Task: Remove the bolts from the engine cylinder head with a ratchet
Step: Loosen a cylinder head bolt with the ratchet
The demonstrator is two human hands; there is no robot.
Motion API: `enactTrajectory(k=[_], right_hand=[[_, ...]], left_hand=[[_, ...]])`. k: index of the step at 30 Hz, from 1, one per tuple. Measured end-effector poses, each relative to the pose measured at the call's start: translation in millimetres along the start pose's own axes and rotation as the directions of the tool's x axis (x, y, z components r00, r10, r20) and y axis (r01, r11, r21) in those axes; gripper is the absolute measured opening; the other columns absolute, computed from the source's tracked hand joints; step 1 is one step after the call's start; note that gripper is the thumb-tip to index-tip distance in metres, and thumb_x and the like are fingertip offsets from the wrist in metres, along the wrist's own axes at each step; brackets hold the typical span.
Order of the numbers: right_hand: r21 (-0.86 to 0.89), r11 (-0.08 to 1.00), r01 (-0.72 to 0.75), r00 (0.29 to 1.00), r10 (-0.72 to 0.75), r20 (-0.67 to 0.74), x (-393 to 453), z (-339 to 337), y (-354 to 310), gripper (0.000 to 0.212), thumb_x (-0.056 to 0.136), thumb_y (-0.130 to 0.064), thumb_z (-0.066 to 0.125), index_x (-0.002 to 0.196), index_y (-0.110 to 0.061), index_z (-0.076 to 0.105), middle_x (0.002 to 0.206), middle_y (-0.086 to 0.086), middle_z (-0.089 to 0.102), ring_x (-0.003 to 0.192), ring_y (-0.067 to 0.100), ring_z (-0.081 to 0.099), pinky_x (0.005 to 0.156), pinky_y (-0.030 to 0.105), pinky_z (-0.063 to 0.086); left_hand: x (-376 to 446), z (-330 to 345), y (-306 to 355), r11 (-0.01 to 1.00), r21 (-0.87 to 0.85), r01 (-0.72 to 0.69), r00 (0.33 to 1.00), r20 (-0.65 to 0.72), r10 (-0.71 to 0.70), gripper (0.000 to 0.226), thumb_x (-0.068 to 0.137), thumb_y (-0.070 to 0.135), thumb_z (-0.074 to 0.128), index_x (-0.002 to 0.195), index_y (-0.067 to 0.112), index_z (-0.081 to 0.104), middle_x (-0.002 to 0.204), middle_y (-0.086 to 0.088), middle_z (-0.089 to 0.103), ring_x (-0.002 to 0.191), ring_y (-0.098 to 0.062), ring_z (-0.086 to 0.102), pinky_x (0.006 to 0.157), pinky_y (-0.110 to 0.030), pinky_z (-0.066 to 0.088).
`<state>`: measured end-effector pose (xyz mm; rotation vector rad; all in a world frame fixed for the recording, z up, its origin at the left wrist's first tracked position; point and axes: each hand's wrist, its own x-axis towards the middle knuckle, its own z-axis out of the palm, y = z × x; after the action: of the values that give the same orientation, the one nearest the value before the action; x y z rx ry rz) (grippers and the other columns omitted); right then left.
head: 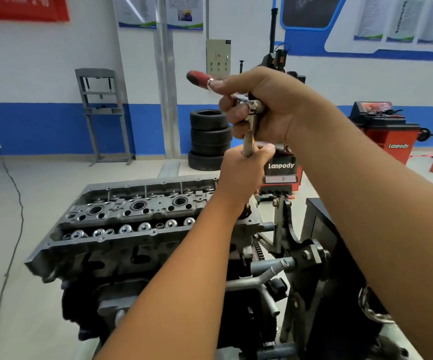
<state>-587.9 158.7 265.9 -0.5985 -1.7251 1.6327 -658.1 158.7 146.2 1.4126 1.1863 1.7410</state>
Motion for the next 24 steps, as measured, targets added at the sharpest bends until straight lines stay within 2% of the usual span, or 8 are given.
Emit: enactTrajectory(k=[4,7,9,13,16,20,22,24], right_hand=[[-0.011,1.0,-0.022,1.0,0.022,-0.015,0.4,3.4,-0.7,0.043,0.095,-0.009,0.066,0.137,-0.013,0.059,0.069,-0.002,0.049,0.045,0.004,0.042,0.051,0.021,0.029],[-0.033,0.999,-0.027,1.0,0.028,0.015,-2.2,3.3,-1.6,0.017,0.097,-0.011,0.063,0.112,-0.019,0.062,0.066,-0.004,0.047,0.044,0.004,0.041,0.053,0.02,0.025],[-0.054,0.998,-0.022,0.999,0.023,0.022,-0.3,0.0,-1.4,0.012,0.096,-0.01,0.063,0.106,-0.018,0.062,0.065,-0.004,0.048,0.044,0.004,0.04,0.054,0.02,0.026],[-0.153,0.988,0.0,0.997,0.012,0.078,4.6,-4.7,-1.5,0.022,0.092,-0.01,0.07,0.11,-0.014,0.06,0.068,-0.003,0.052,0.047,0.004,0.04,0.054,0.021,0.034],[-0.206,0.979,0.01,0.995,0.01,0.096,2.5,-10.4,-2.5,0.04,0.088,-0.011,0.072,0.123,-0.009,0.054,0.068,-0.004,0.051,0.048,0.003,0.041,0.054,0.022,0.037],[-0.236,0.972,0.018,0.995,0.007,0.103,-1.8,-6.0,-1.9,0.024,0.091,-0.011,0.069,0.108,-0.01,0.052,0.066,-0.006,0.051,0.046,0.001,0.041,0.057,0.02,0.036],[-0.171,0.985,0.013,1.0,-0.011,0.008,-2.4,-1.1,0.0,0.014,0.092,-0.011,0.068,0.103,-0.011,0.058,0.069,-0.004,0.051,0.048,0.003,0.042,0.058,0.02,0.035],[-0.104,0.994,0.039,0.988,-0.054,-0.146,0.8,7.4,3.1,0.018,0.092,-0.01,0.07,0.108,-0.008,0.064,0.071,-0.001,0.054,0.048,0.005,0.047,0.056,0.023,0.04]], left_hand=[[-1.8,2.2,5.7,0.999,0.015,0.044,0.998,-0.039,-0.043,0.047,0.101,0.019,0.061,0.06,0.013,0.038,0.049,-0.003,0.033,0.042,-0.017,0.031,0.05,-0.028,0.033],[-2.0,6.1,3.4,0.999,0.045,0.021,0.997,-0.079,-0.018,0.049,0.099,0.017,0.06,0.058,0.017,0.033,0.052,-0.004,0.032,0.055,-0.024,0.032,0.061,-0.041,0.033],[-0.4,4.4,-0.7,0.999,0.05,-0.001,0.998,-0.056,0.004,0.049,0.1,0.019,0.06,0.059,0.015,0.033,0.056,-0.009,0.033,0.057,-0.024,0.033,0.059,-0.041,0.032],[1.9,-1.5,-3.6,0.999,0.044,-0.017,1.0,0.023,0.016,0.049,0.103,0.022,0.06,0.07,-0.007,0.039,0.065,-0.009,0.036,0.053,-0.02,0.03,0.054,-0.033,0.03],[0.8,-1.3,-4.9,0.998,0.057,-0.012,0.999,0.038,0.01,0.049,0.104,0.022,0.058,0.072,-0.01,0.041,0.066,-0.01,0.038,0.054,-0.02,0.03,0.055,-0.032,0.03],[-5.0,-0.2,1.9,0.997,0.071,-0.025,1.0,0.018,0.024,0.047,0.105,0.021,0.057,0.066,0.002,0.042,0.057,-0.009,0.032,0.045,-0.014,0.03,0.05,-0.028,0.031],[-5.7,-4.4,3.5,0.999,0.051,0.015,0.995,0.095,-0.02,0.05,0.104,0.024,0.06,0.058,0.016,0.042,0.048,0.002,0.032,0.04,-0.011,0.03,0.046,-0.025,0.032],[-1.5,-12.2,8.3,1.0,0.025,0.013,0.984,0.179,-0.017,0.043,0.096,0.025,0.064,0.054,0.024,0.05,0.046,0.004,0.034,0.04,-0.013,0.031,0.046,-0.026,0.034]])
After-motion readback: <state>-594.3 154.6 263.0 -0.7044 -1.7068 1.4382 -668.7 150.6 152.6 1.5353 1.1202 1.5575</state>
